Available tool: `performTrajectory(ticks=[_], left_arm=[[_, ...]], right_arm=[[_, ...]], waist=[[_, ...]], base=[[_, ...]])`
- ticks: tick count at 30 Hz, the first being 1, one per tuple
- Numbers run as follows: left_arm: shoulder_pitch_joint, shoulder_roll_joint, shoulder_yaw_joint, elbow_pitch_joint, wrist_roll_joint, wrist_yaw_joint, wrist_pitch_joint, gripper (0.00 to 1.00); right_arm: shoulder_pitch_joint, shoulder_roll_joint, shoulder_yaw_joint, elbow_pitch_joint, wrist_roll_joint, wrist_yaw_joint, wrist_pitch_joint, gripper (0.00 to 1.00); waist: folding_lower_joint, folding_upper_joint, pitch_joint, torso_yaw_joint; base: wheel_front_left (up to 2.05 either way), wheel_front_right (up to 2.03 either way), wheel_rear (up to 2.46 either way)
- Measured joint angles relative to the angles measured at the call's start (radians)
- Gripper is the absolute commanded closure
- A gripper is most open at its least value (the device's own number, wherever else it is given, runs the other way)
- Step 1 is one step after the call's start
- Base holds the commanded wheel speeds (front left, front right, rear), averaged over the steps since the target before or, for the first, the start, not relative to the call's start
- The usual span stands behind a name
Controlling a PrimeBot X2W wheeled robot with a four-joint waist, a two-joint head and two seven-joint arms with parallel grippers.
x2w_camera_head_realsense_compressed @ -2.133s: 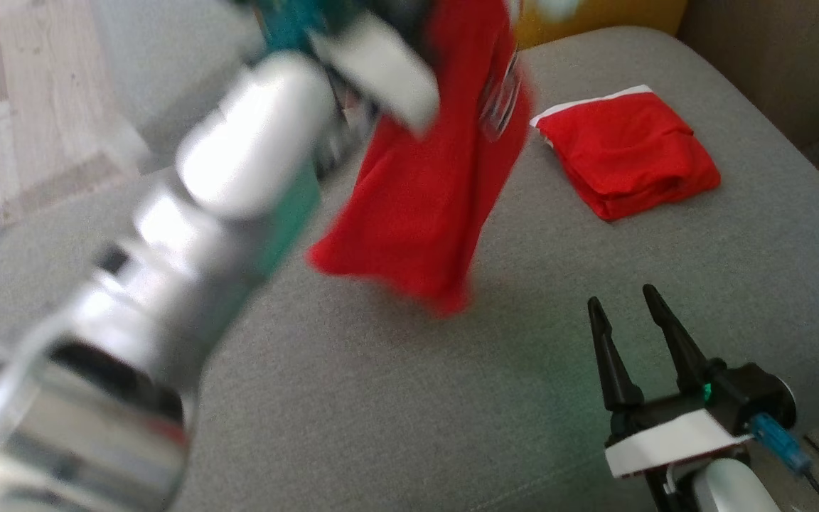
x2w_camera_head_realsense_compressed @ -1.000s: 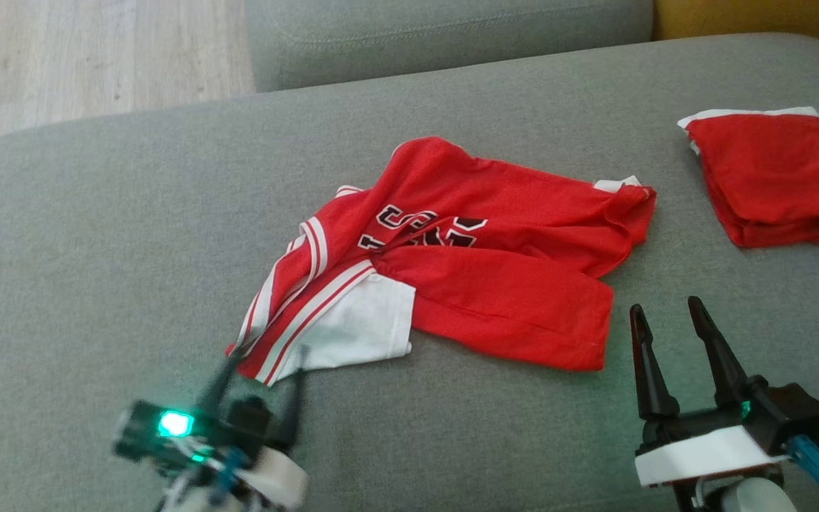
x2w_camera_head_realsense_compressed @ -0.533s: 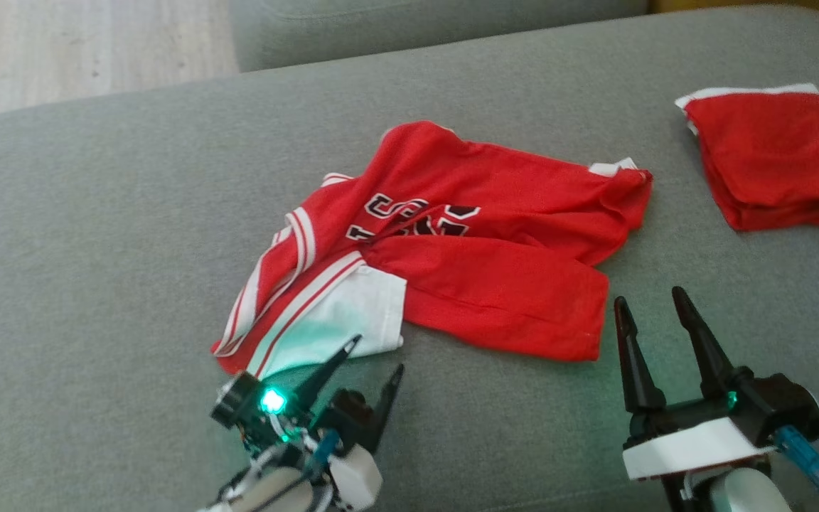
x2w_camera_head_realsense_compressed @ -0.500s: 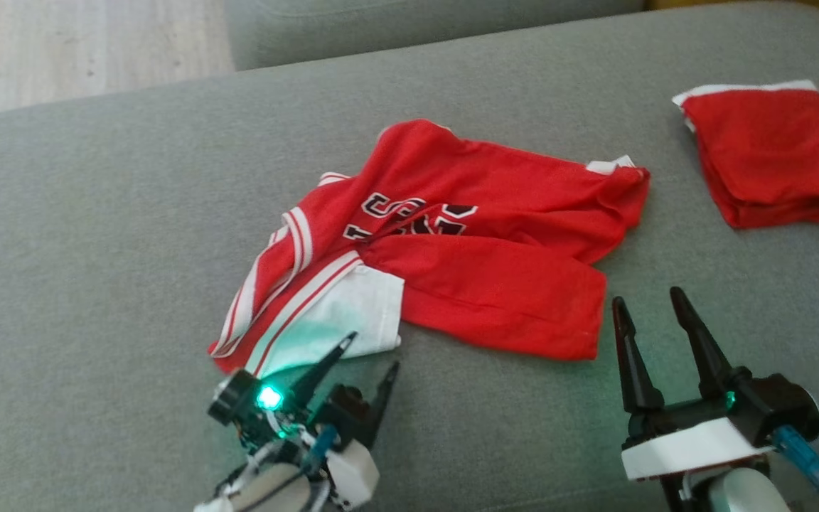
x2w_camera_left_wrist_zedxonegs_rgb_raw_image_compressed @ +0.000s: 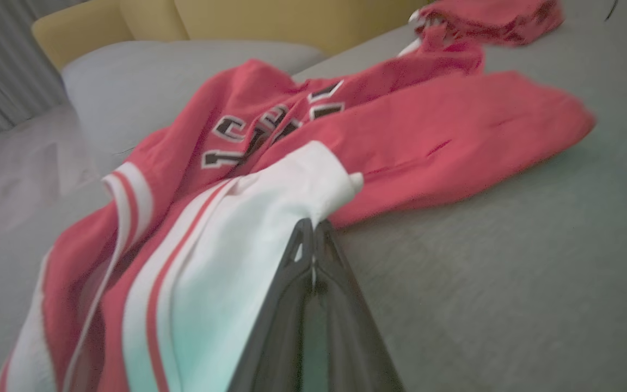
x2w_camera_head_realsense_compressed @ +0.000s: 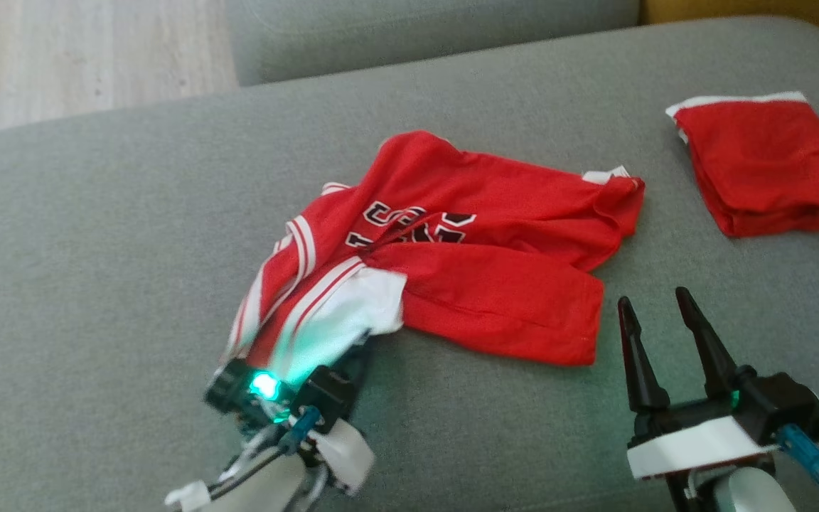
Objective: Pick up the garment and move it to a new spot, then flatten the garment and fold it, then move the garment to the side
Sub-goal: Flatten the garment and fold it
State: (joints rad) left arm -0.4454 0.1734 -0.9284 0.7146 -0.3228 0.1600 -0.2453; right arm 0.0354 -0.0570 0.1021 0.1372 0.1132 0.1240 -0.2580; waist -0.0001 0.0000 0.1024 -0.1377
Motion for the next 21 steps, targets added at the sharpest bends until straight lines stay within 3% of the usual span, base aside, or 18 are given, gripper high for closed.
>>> performTrajectory(ticks=[2, 5, 9, 12, 13, 14, 16, 21], left_arm=[[0.019, 0.006, 0.004, -0.081, -0.038, -0.053, -0.002, 1.00], [0.053, 0.050, -0.024, -0.240, -0.027, -0.073, 0.063, 1.00], [0.068, 0.166, -0.035, -0.495, -0.013, -0.050, 0.195, 1.00], [0.068, 0.207, -0.018, -0.603, -0.007, -0.014, 0.258, 1.00], [0.068, 0.211, -0.014, -0.605, -0.003, -0.003, 0.267, 0.69], [0.068, 0.212, -0.011, -0.597, -0.003, 0.003, 0.273, 0.01], [0.067, 0.207, -0.011, -0.547, 0.004, 0.015, 0.274, 0.00], [0.063, 0.158, 0.000, -0.374, 0.034, 0.097, 0.223, 0.00]], right_arm=[[0.006, 0.000, -0.005, 0.000, 0.000, 0.000, 0.000, 0.00], [0.028, 0.000, -0.008, 0.001, 0.000, 0.000, 0.000, 0.00], [0.040, 0.002, -0.006, 0.001, 0.000, 0.000, 0.000, 0.00], [0.039, 0.002, 0.001, 0.001, 0.000, 0.000, 0.000, 0.00], [0.039, 0.002, 0.006, 0.001, 0.000, 0.000, 0.000, 0.00], [0.038, 0.003, 0.010, 0.001, 0.000, 0.000, 0.000, 0.00], [0.036, 0.004, 0.016, 0.001, 0.000, 0.000, 0.000, 0.00], [0.028, 0.004, 0.017, 0.001, 0.000, 0.000, 0.000, 0.00]], waist=[[0.0000, 0.0000, -0.016, 0.008], [0.0000, 0.0000, -0.035, 0.021], [-0.0001, 0.0000, -0.047, 0.025], [-0.0001, 0.0000, -0.042, 0.016], [-0.0001, 0.0000, -0.038, 0.012], [-0.0001, 0.0000, -0.033, 0.008], [0.0001, 0.0000, -0.021, -0.003], [0.0001, 0.0000, -0.002, -0.033]], base=[[0.00, 0.00, 0.00], [0.00, 0.00, 0.00], [0.00, 0.00, 0.00], [0.00, 0.00, 0.00], [0.00, 0.00, 0.00], [0.00, 0.00, 0.00], [0.00, 0.00, 0.00], [0.00, 0.00, 0.00]])
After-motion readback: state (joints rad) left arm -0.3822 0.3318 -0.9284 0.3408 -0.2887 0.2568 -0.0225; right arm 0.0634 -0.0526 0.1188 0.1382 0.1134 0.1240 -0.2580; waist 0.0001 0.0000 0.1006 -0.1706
